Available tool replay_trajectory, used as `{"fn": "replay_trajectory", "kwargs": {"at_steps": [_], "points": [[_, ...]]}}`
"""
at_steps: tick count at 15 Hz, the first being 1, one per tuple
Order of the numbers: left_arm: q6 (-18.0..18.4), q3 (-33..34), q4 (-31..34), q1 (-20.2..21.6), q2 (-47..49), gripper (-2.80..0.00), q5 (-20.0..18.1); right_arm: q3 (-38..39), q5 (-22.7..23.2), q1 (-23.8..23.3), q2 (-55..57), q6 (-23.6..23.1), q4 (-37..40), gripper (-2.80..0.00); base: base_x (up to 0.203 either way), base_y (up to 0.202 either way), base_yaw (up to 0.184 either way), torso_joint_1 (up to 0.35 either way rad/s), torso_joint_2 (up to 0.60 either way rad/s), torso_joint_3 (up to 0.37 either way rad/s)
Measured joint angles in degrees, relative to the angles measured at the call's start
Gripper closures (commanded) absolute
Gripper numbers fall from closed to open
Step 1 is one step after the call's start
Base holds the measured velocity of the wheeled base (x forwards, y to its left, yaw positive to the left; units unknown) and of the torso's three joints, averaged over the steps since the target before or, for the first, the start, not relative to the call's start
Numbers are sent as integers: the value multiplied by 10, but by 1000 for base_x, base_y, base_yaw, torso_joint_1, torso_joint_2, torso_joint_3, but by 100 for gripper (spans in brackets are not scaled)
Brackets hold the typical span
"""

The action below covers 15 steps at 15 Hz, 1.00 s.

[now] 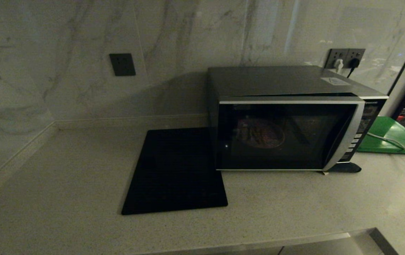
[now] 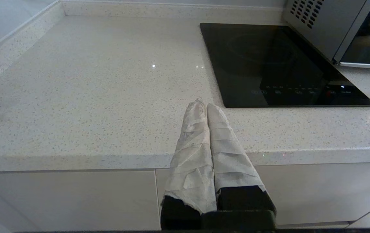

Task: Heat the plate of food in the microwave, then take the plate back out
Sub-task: Open the microwave oven

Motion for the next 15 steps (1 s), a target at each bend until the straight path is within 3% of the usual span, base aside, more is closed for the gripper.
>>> {"fn": "replay_trajectory", "kwargs": {"at_steps": [4,6,9,13,15], "points": [[0,0,0,0,0,0,0,-43,-2,0,-37,13,127,0,0,0,0,0,0,0],[0,0,0,0,0,0,0,-40,-19,-1,-46,-26,124,0,0,0,0,0,0,0],[0,0,0,0,0,0,0,-77,-53,-17,-26,-39,87,0,0,0,0,0,0,0],[0,0,0,0,0,0,0,-171,-60,-108,37,-52,75,0,0,0,0,0,0,0],[0,0,0,0,0,0,0,-211,-19,-187,67,-65,89,0,0,0,0,0,0,0]]}}
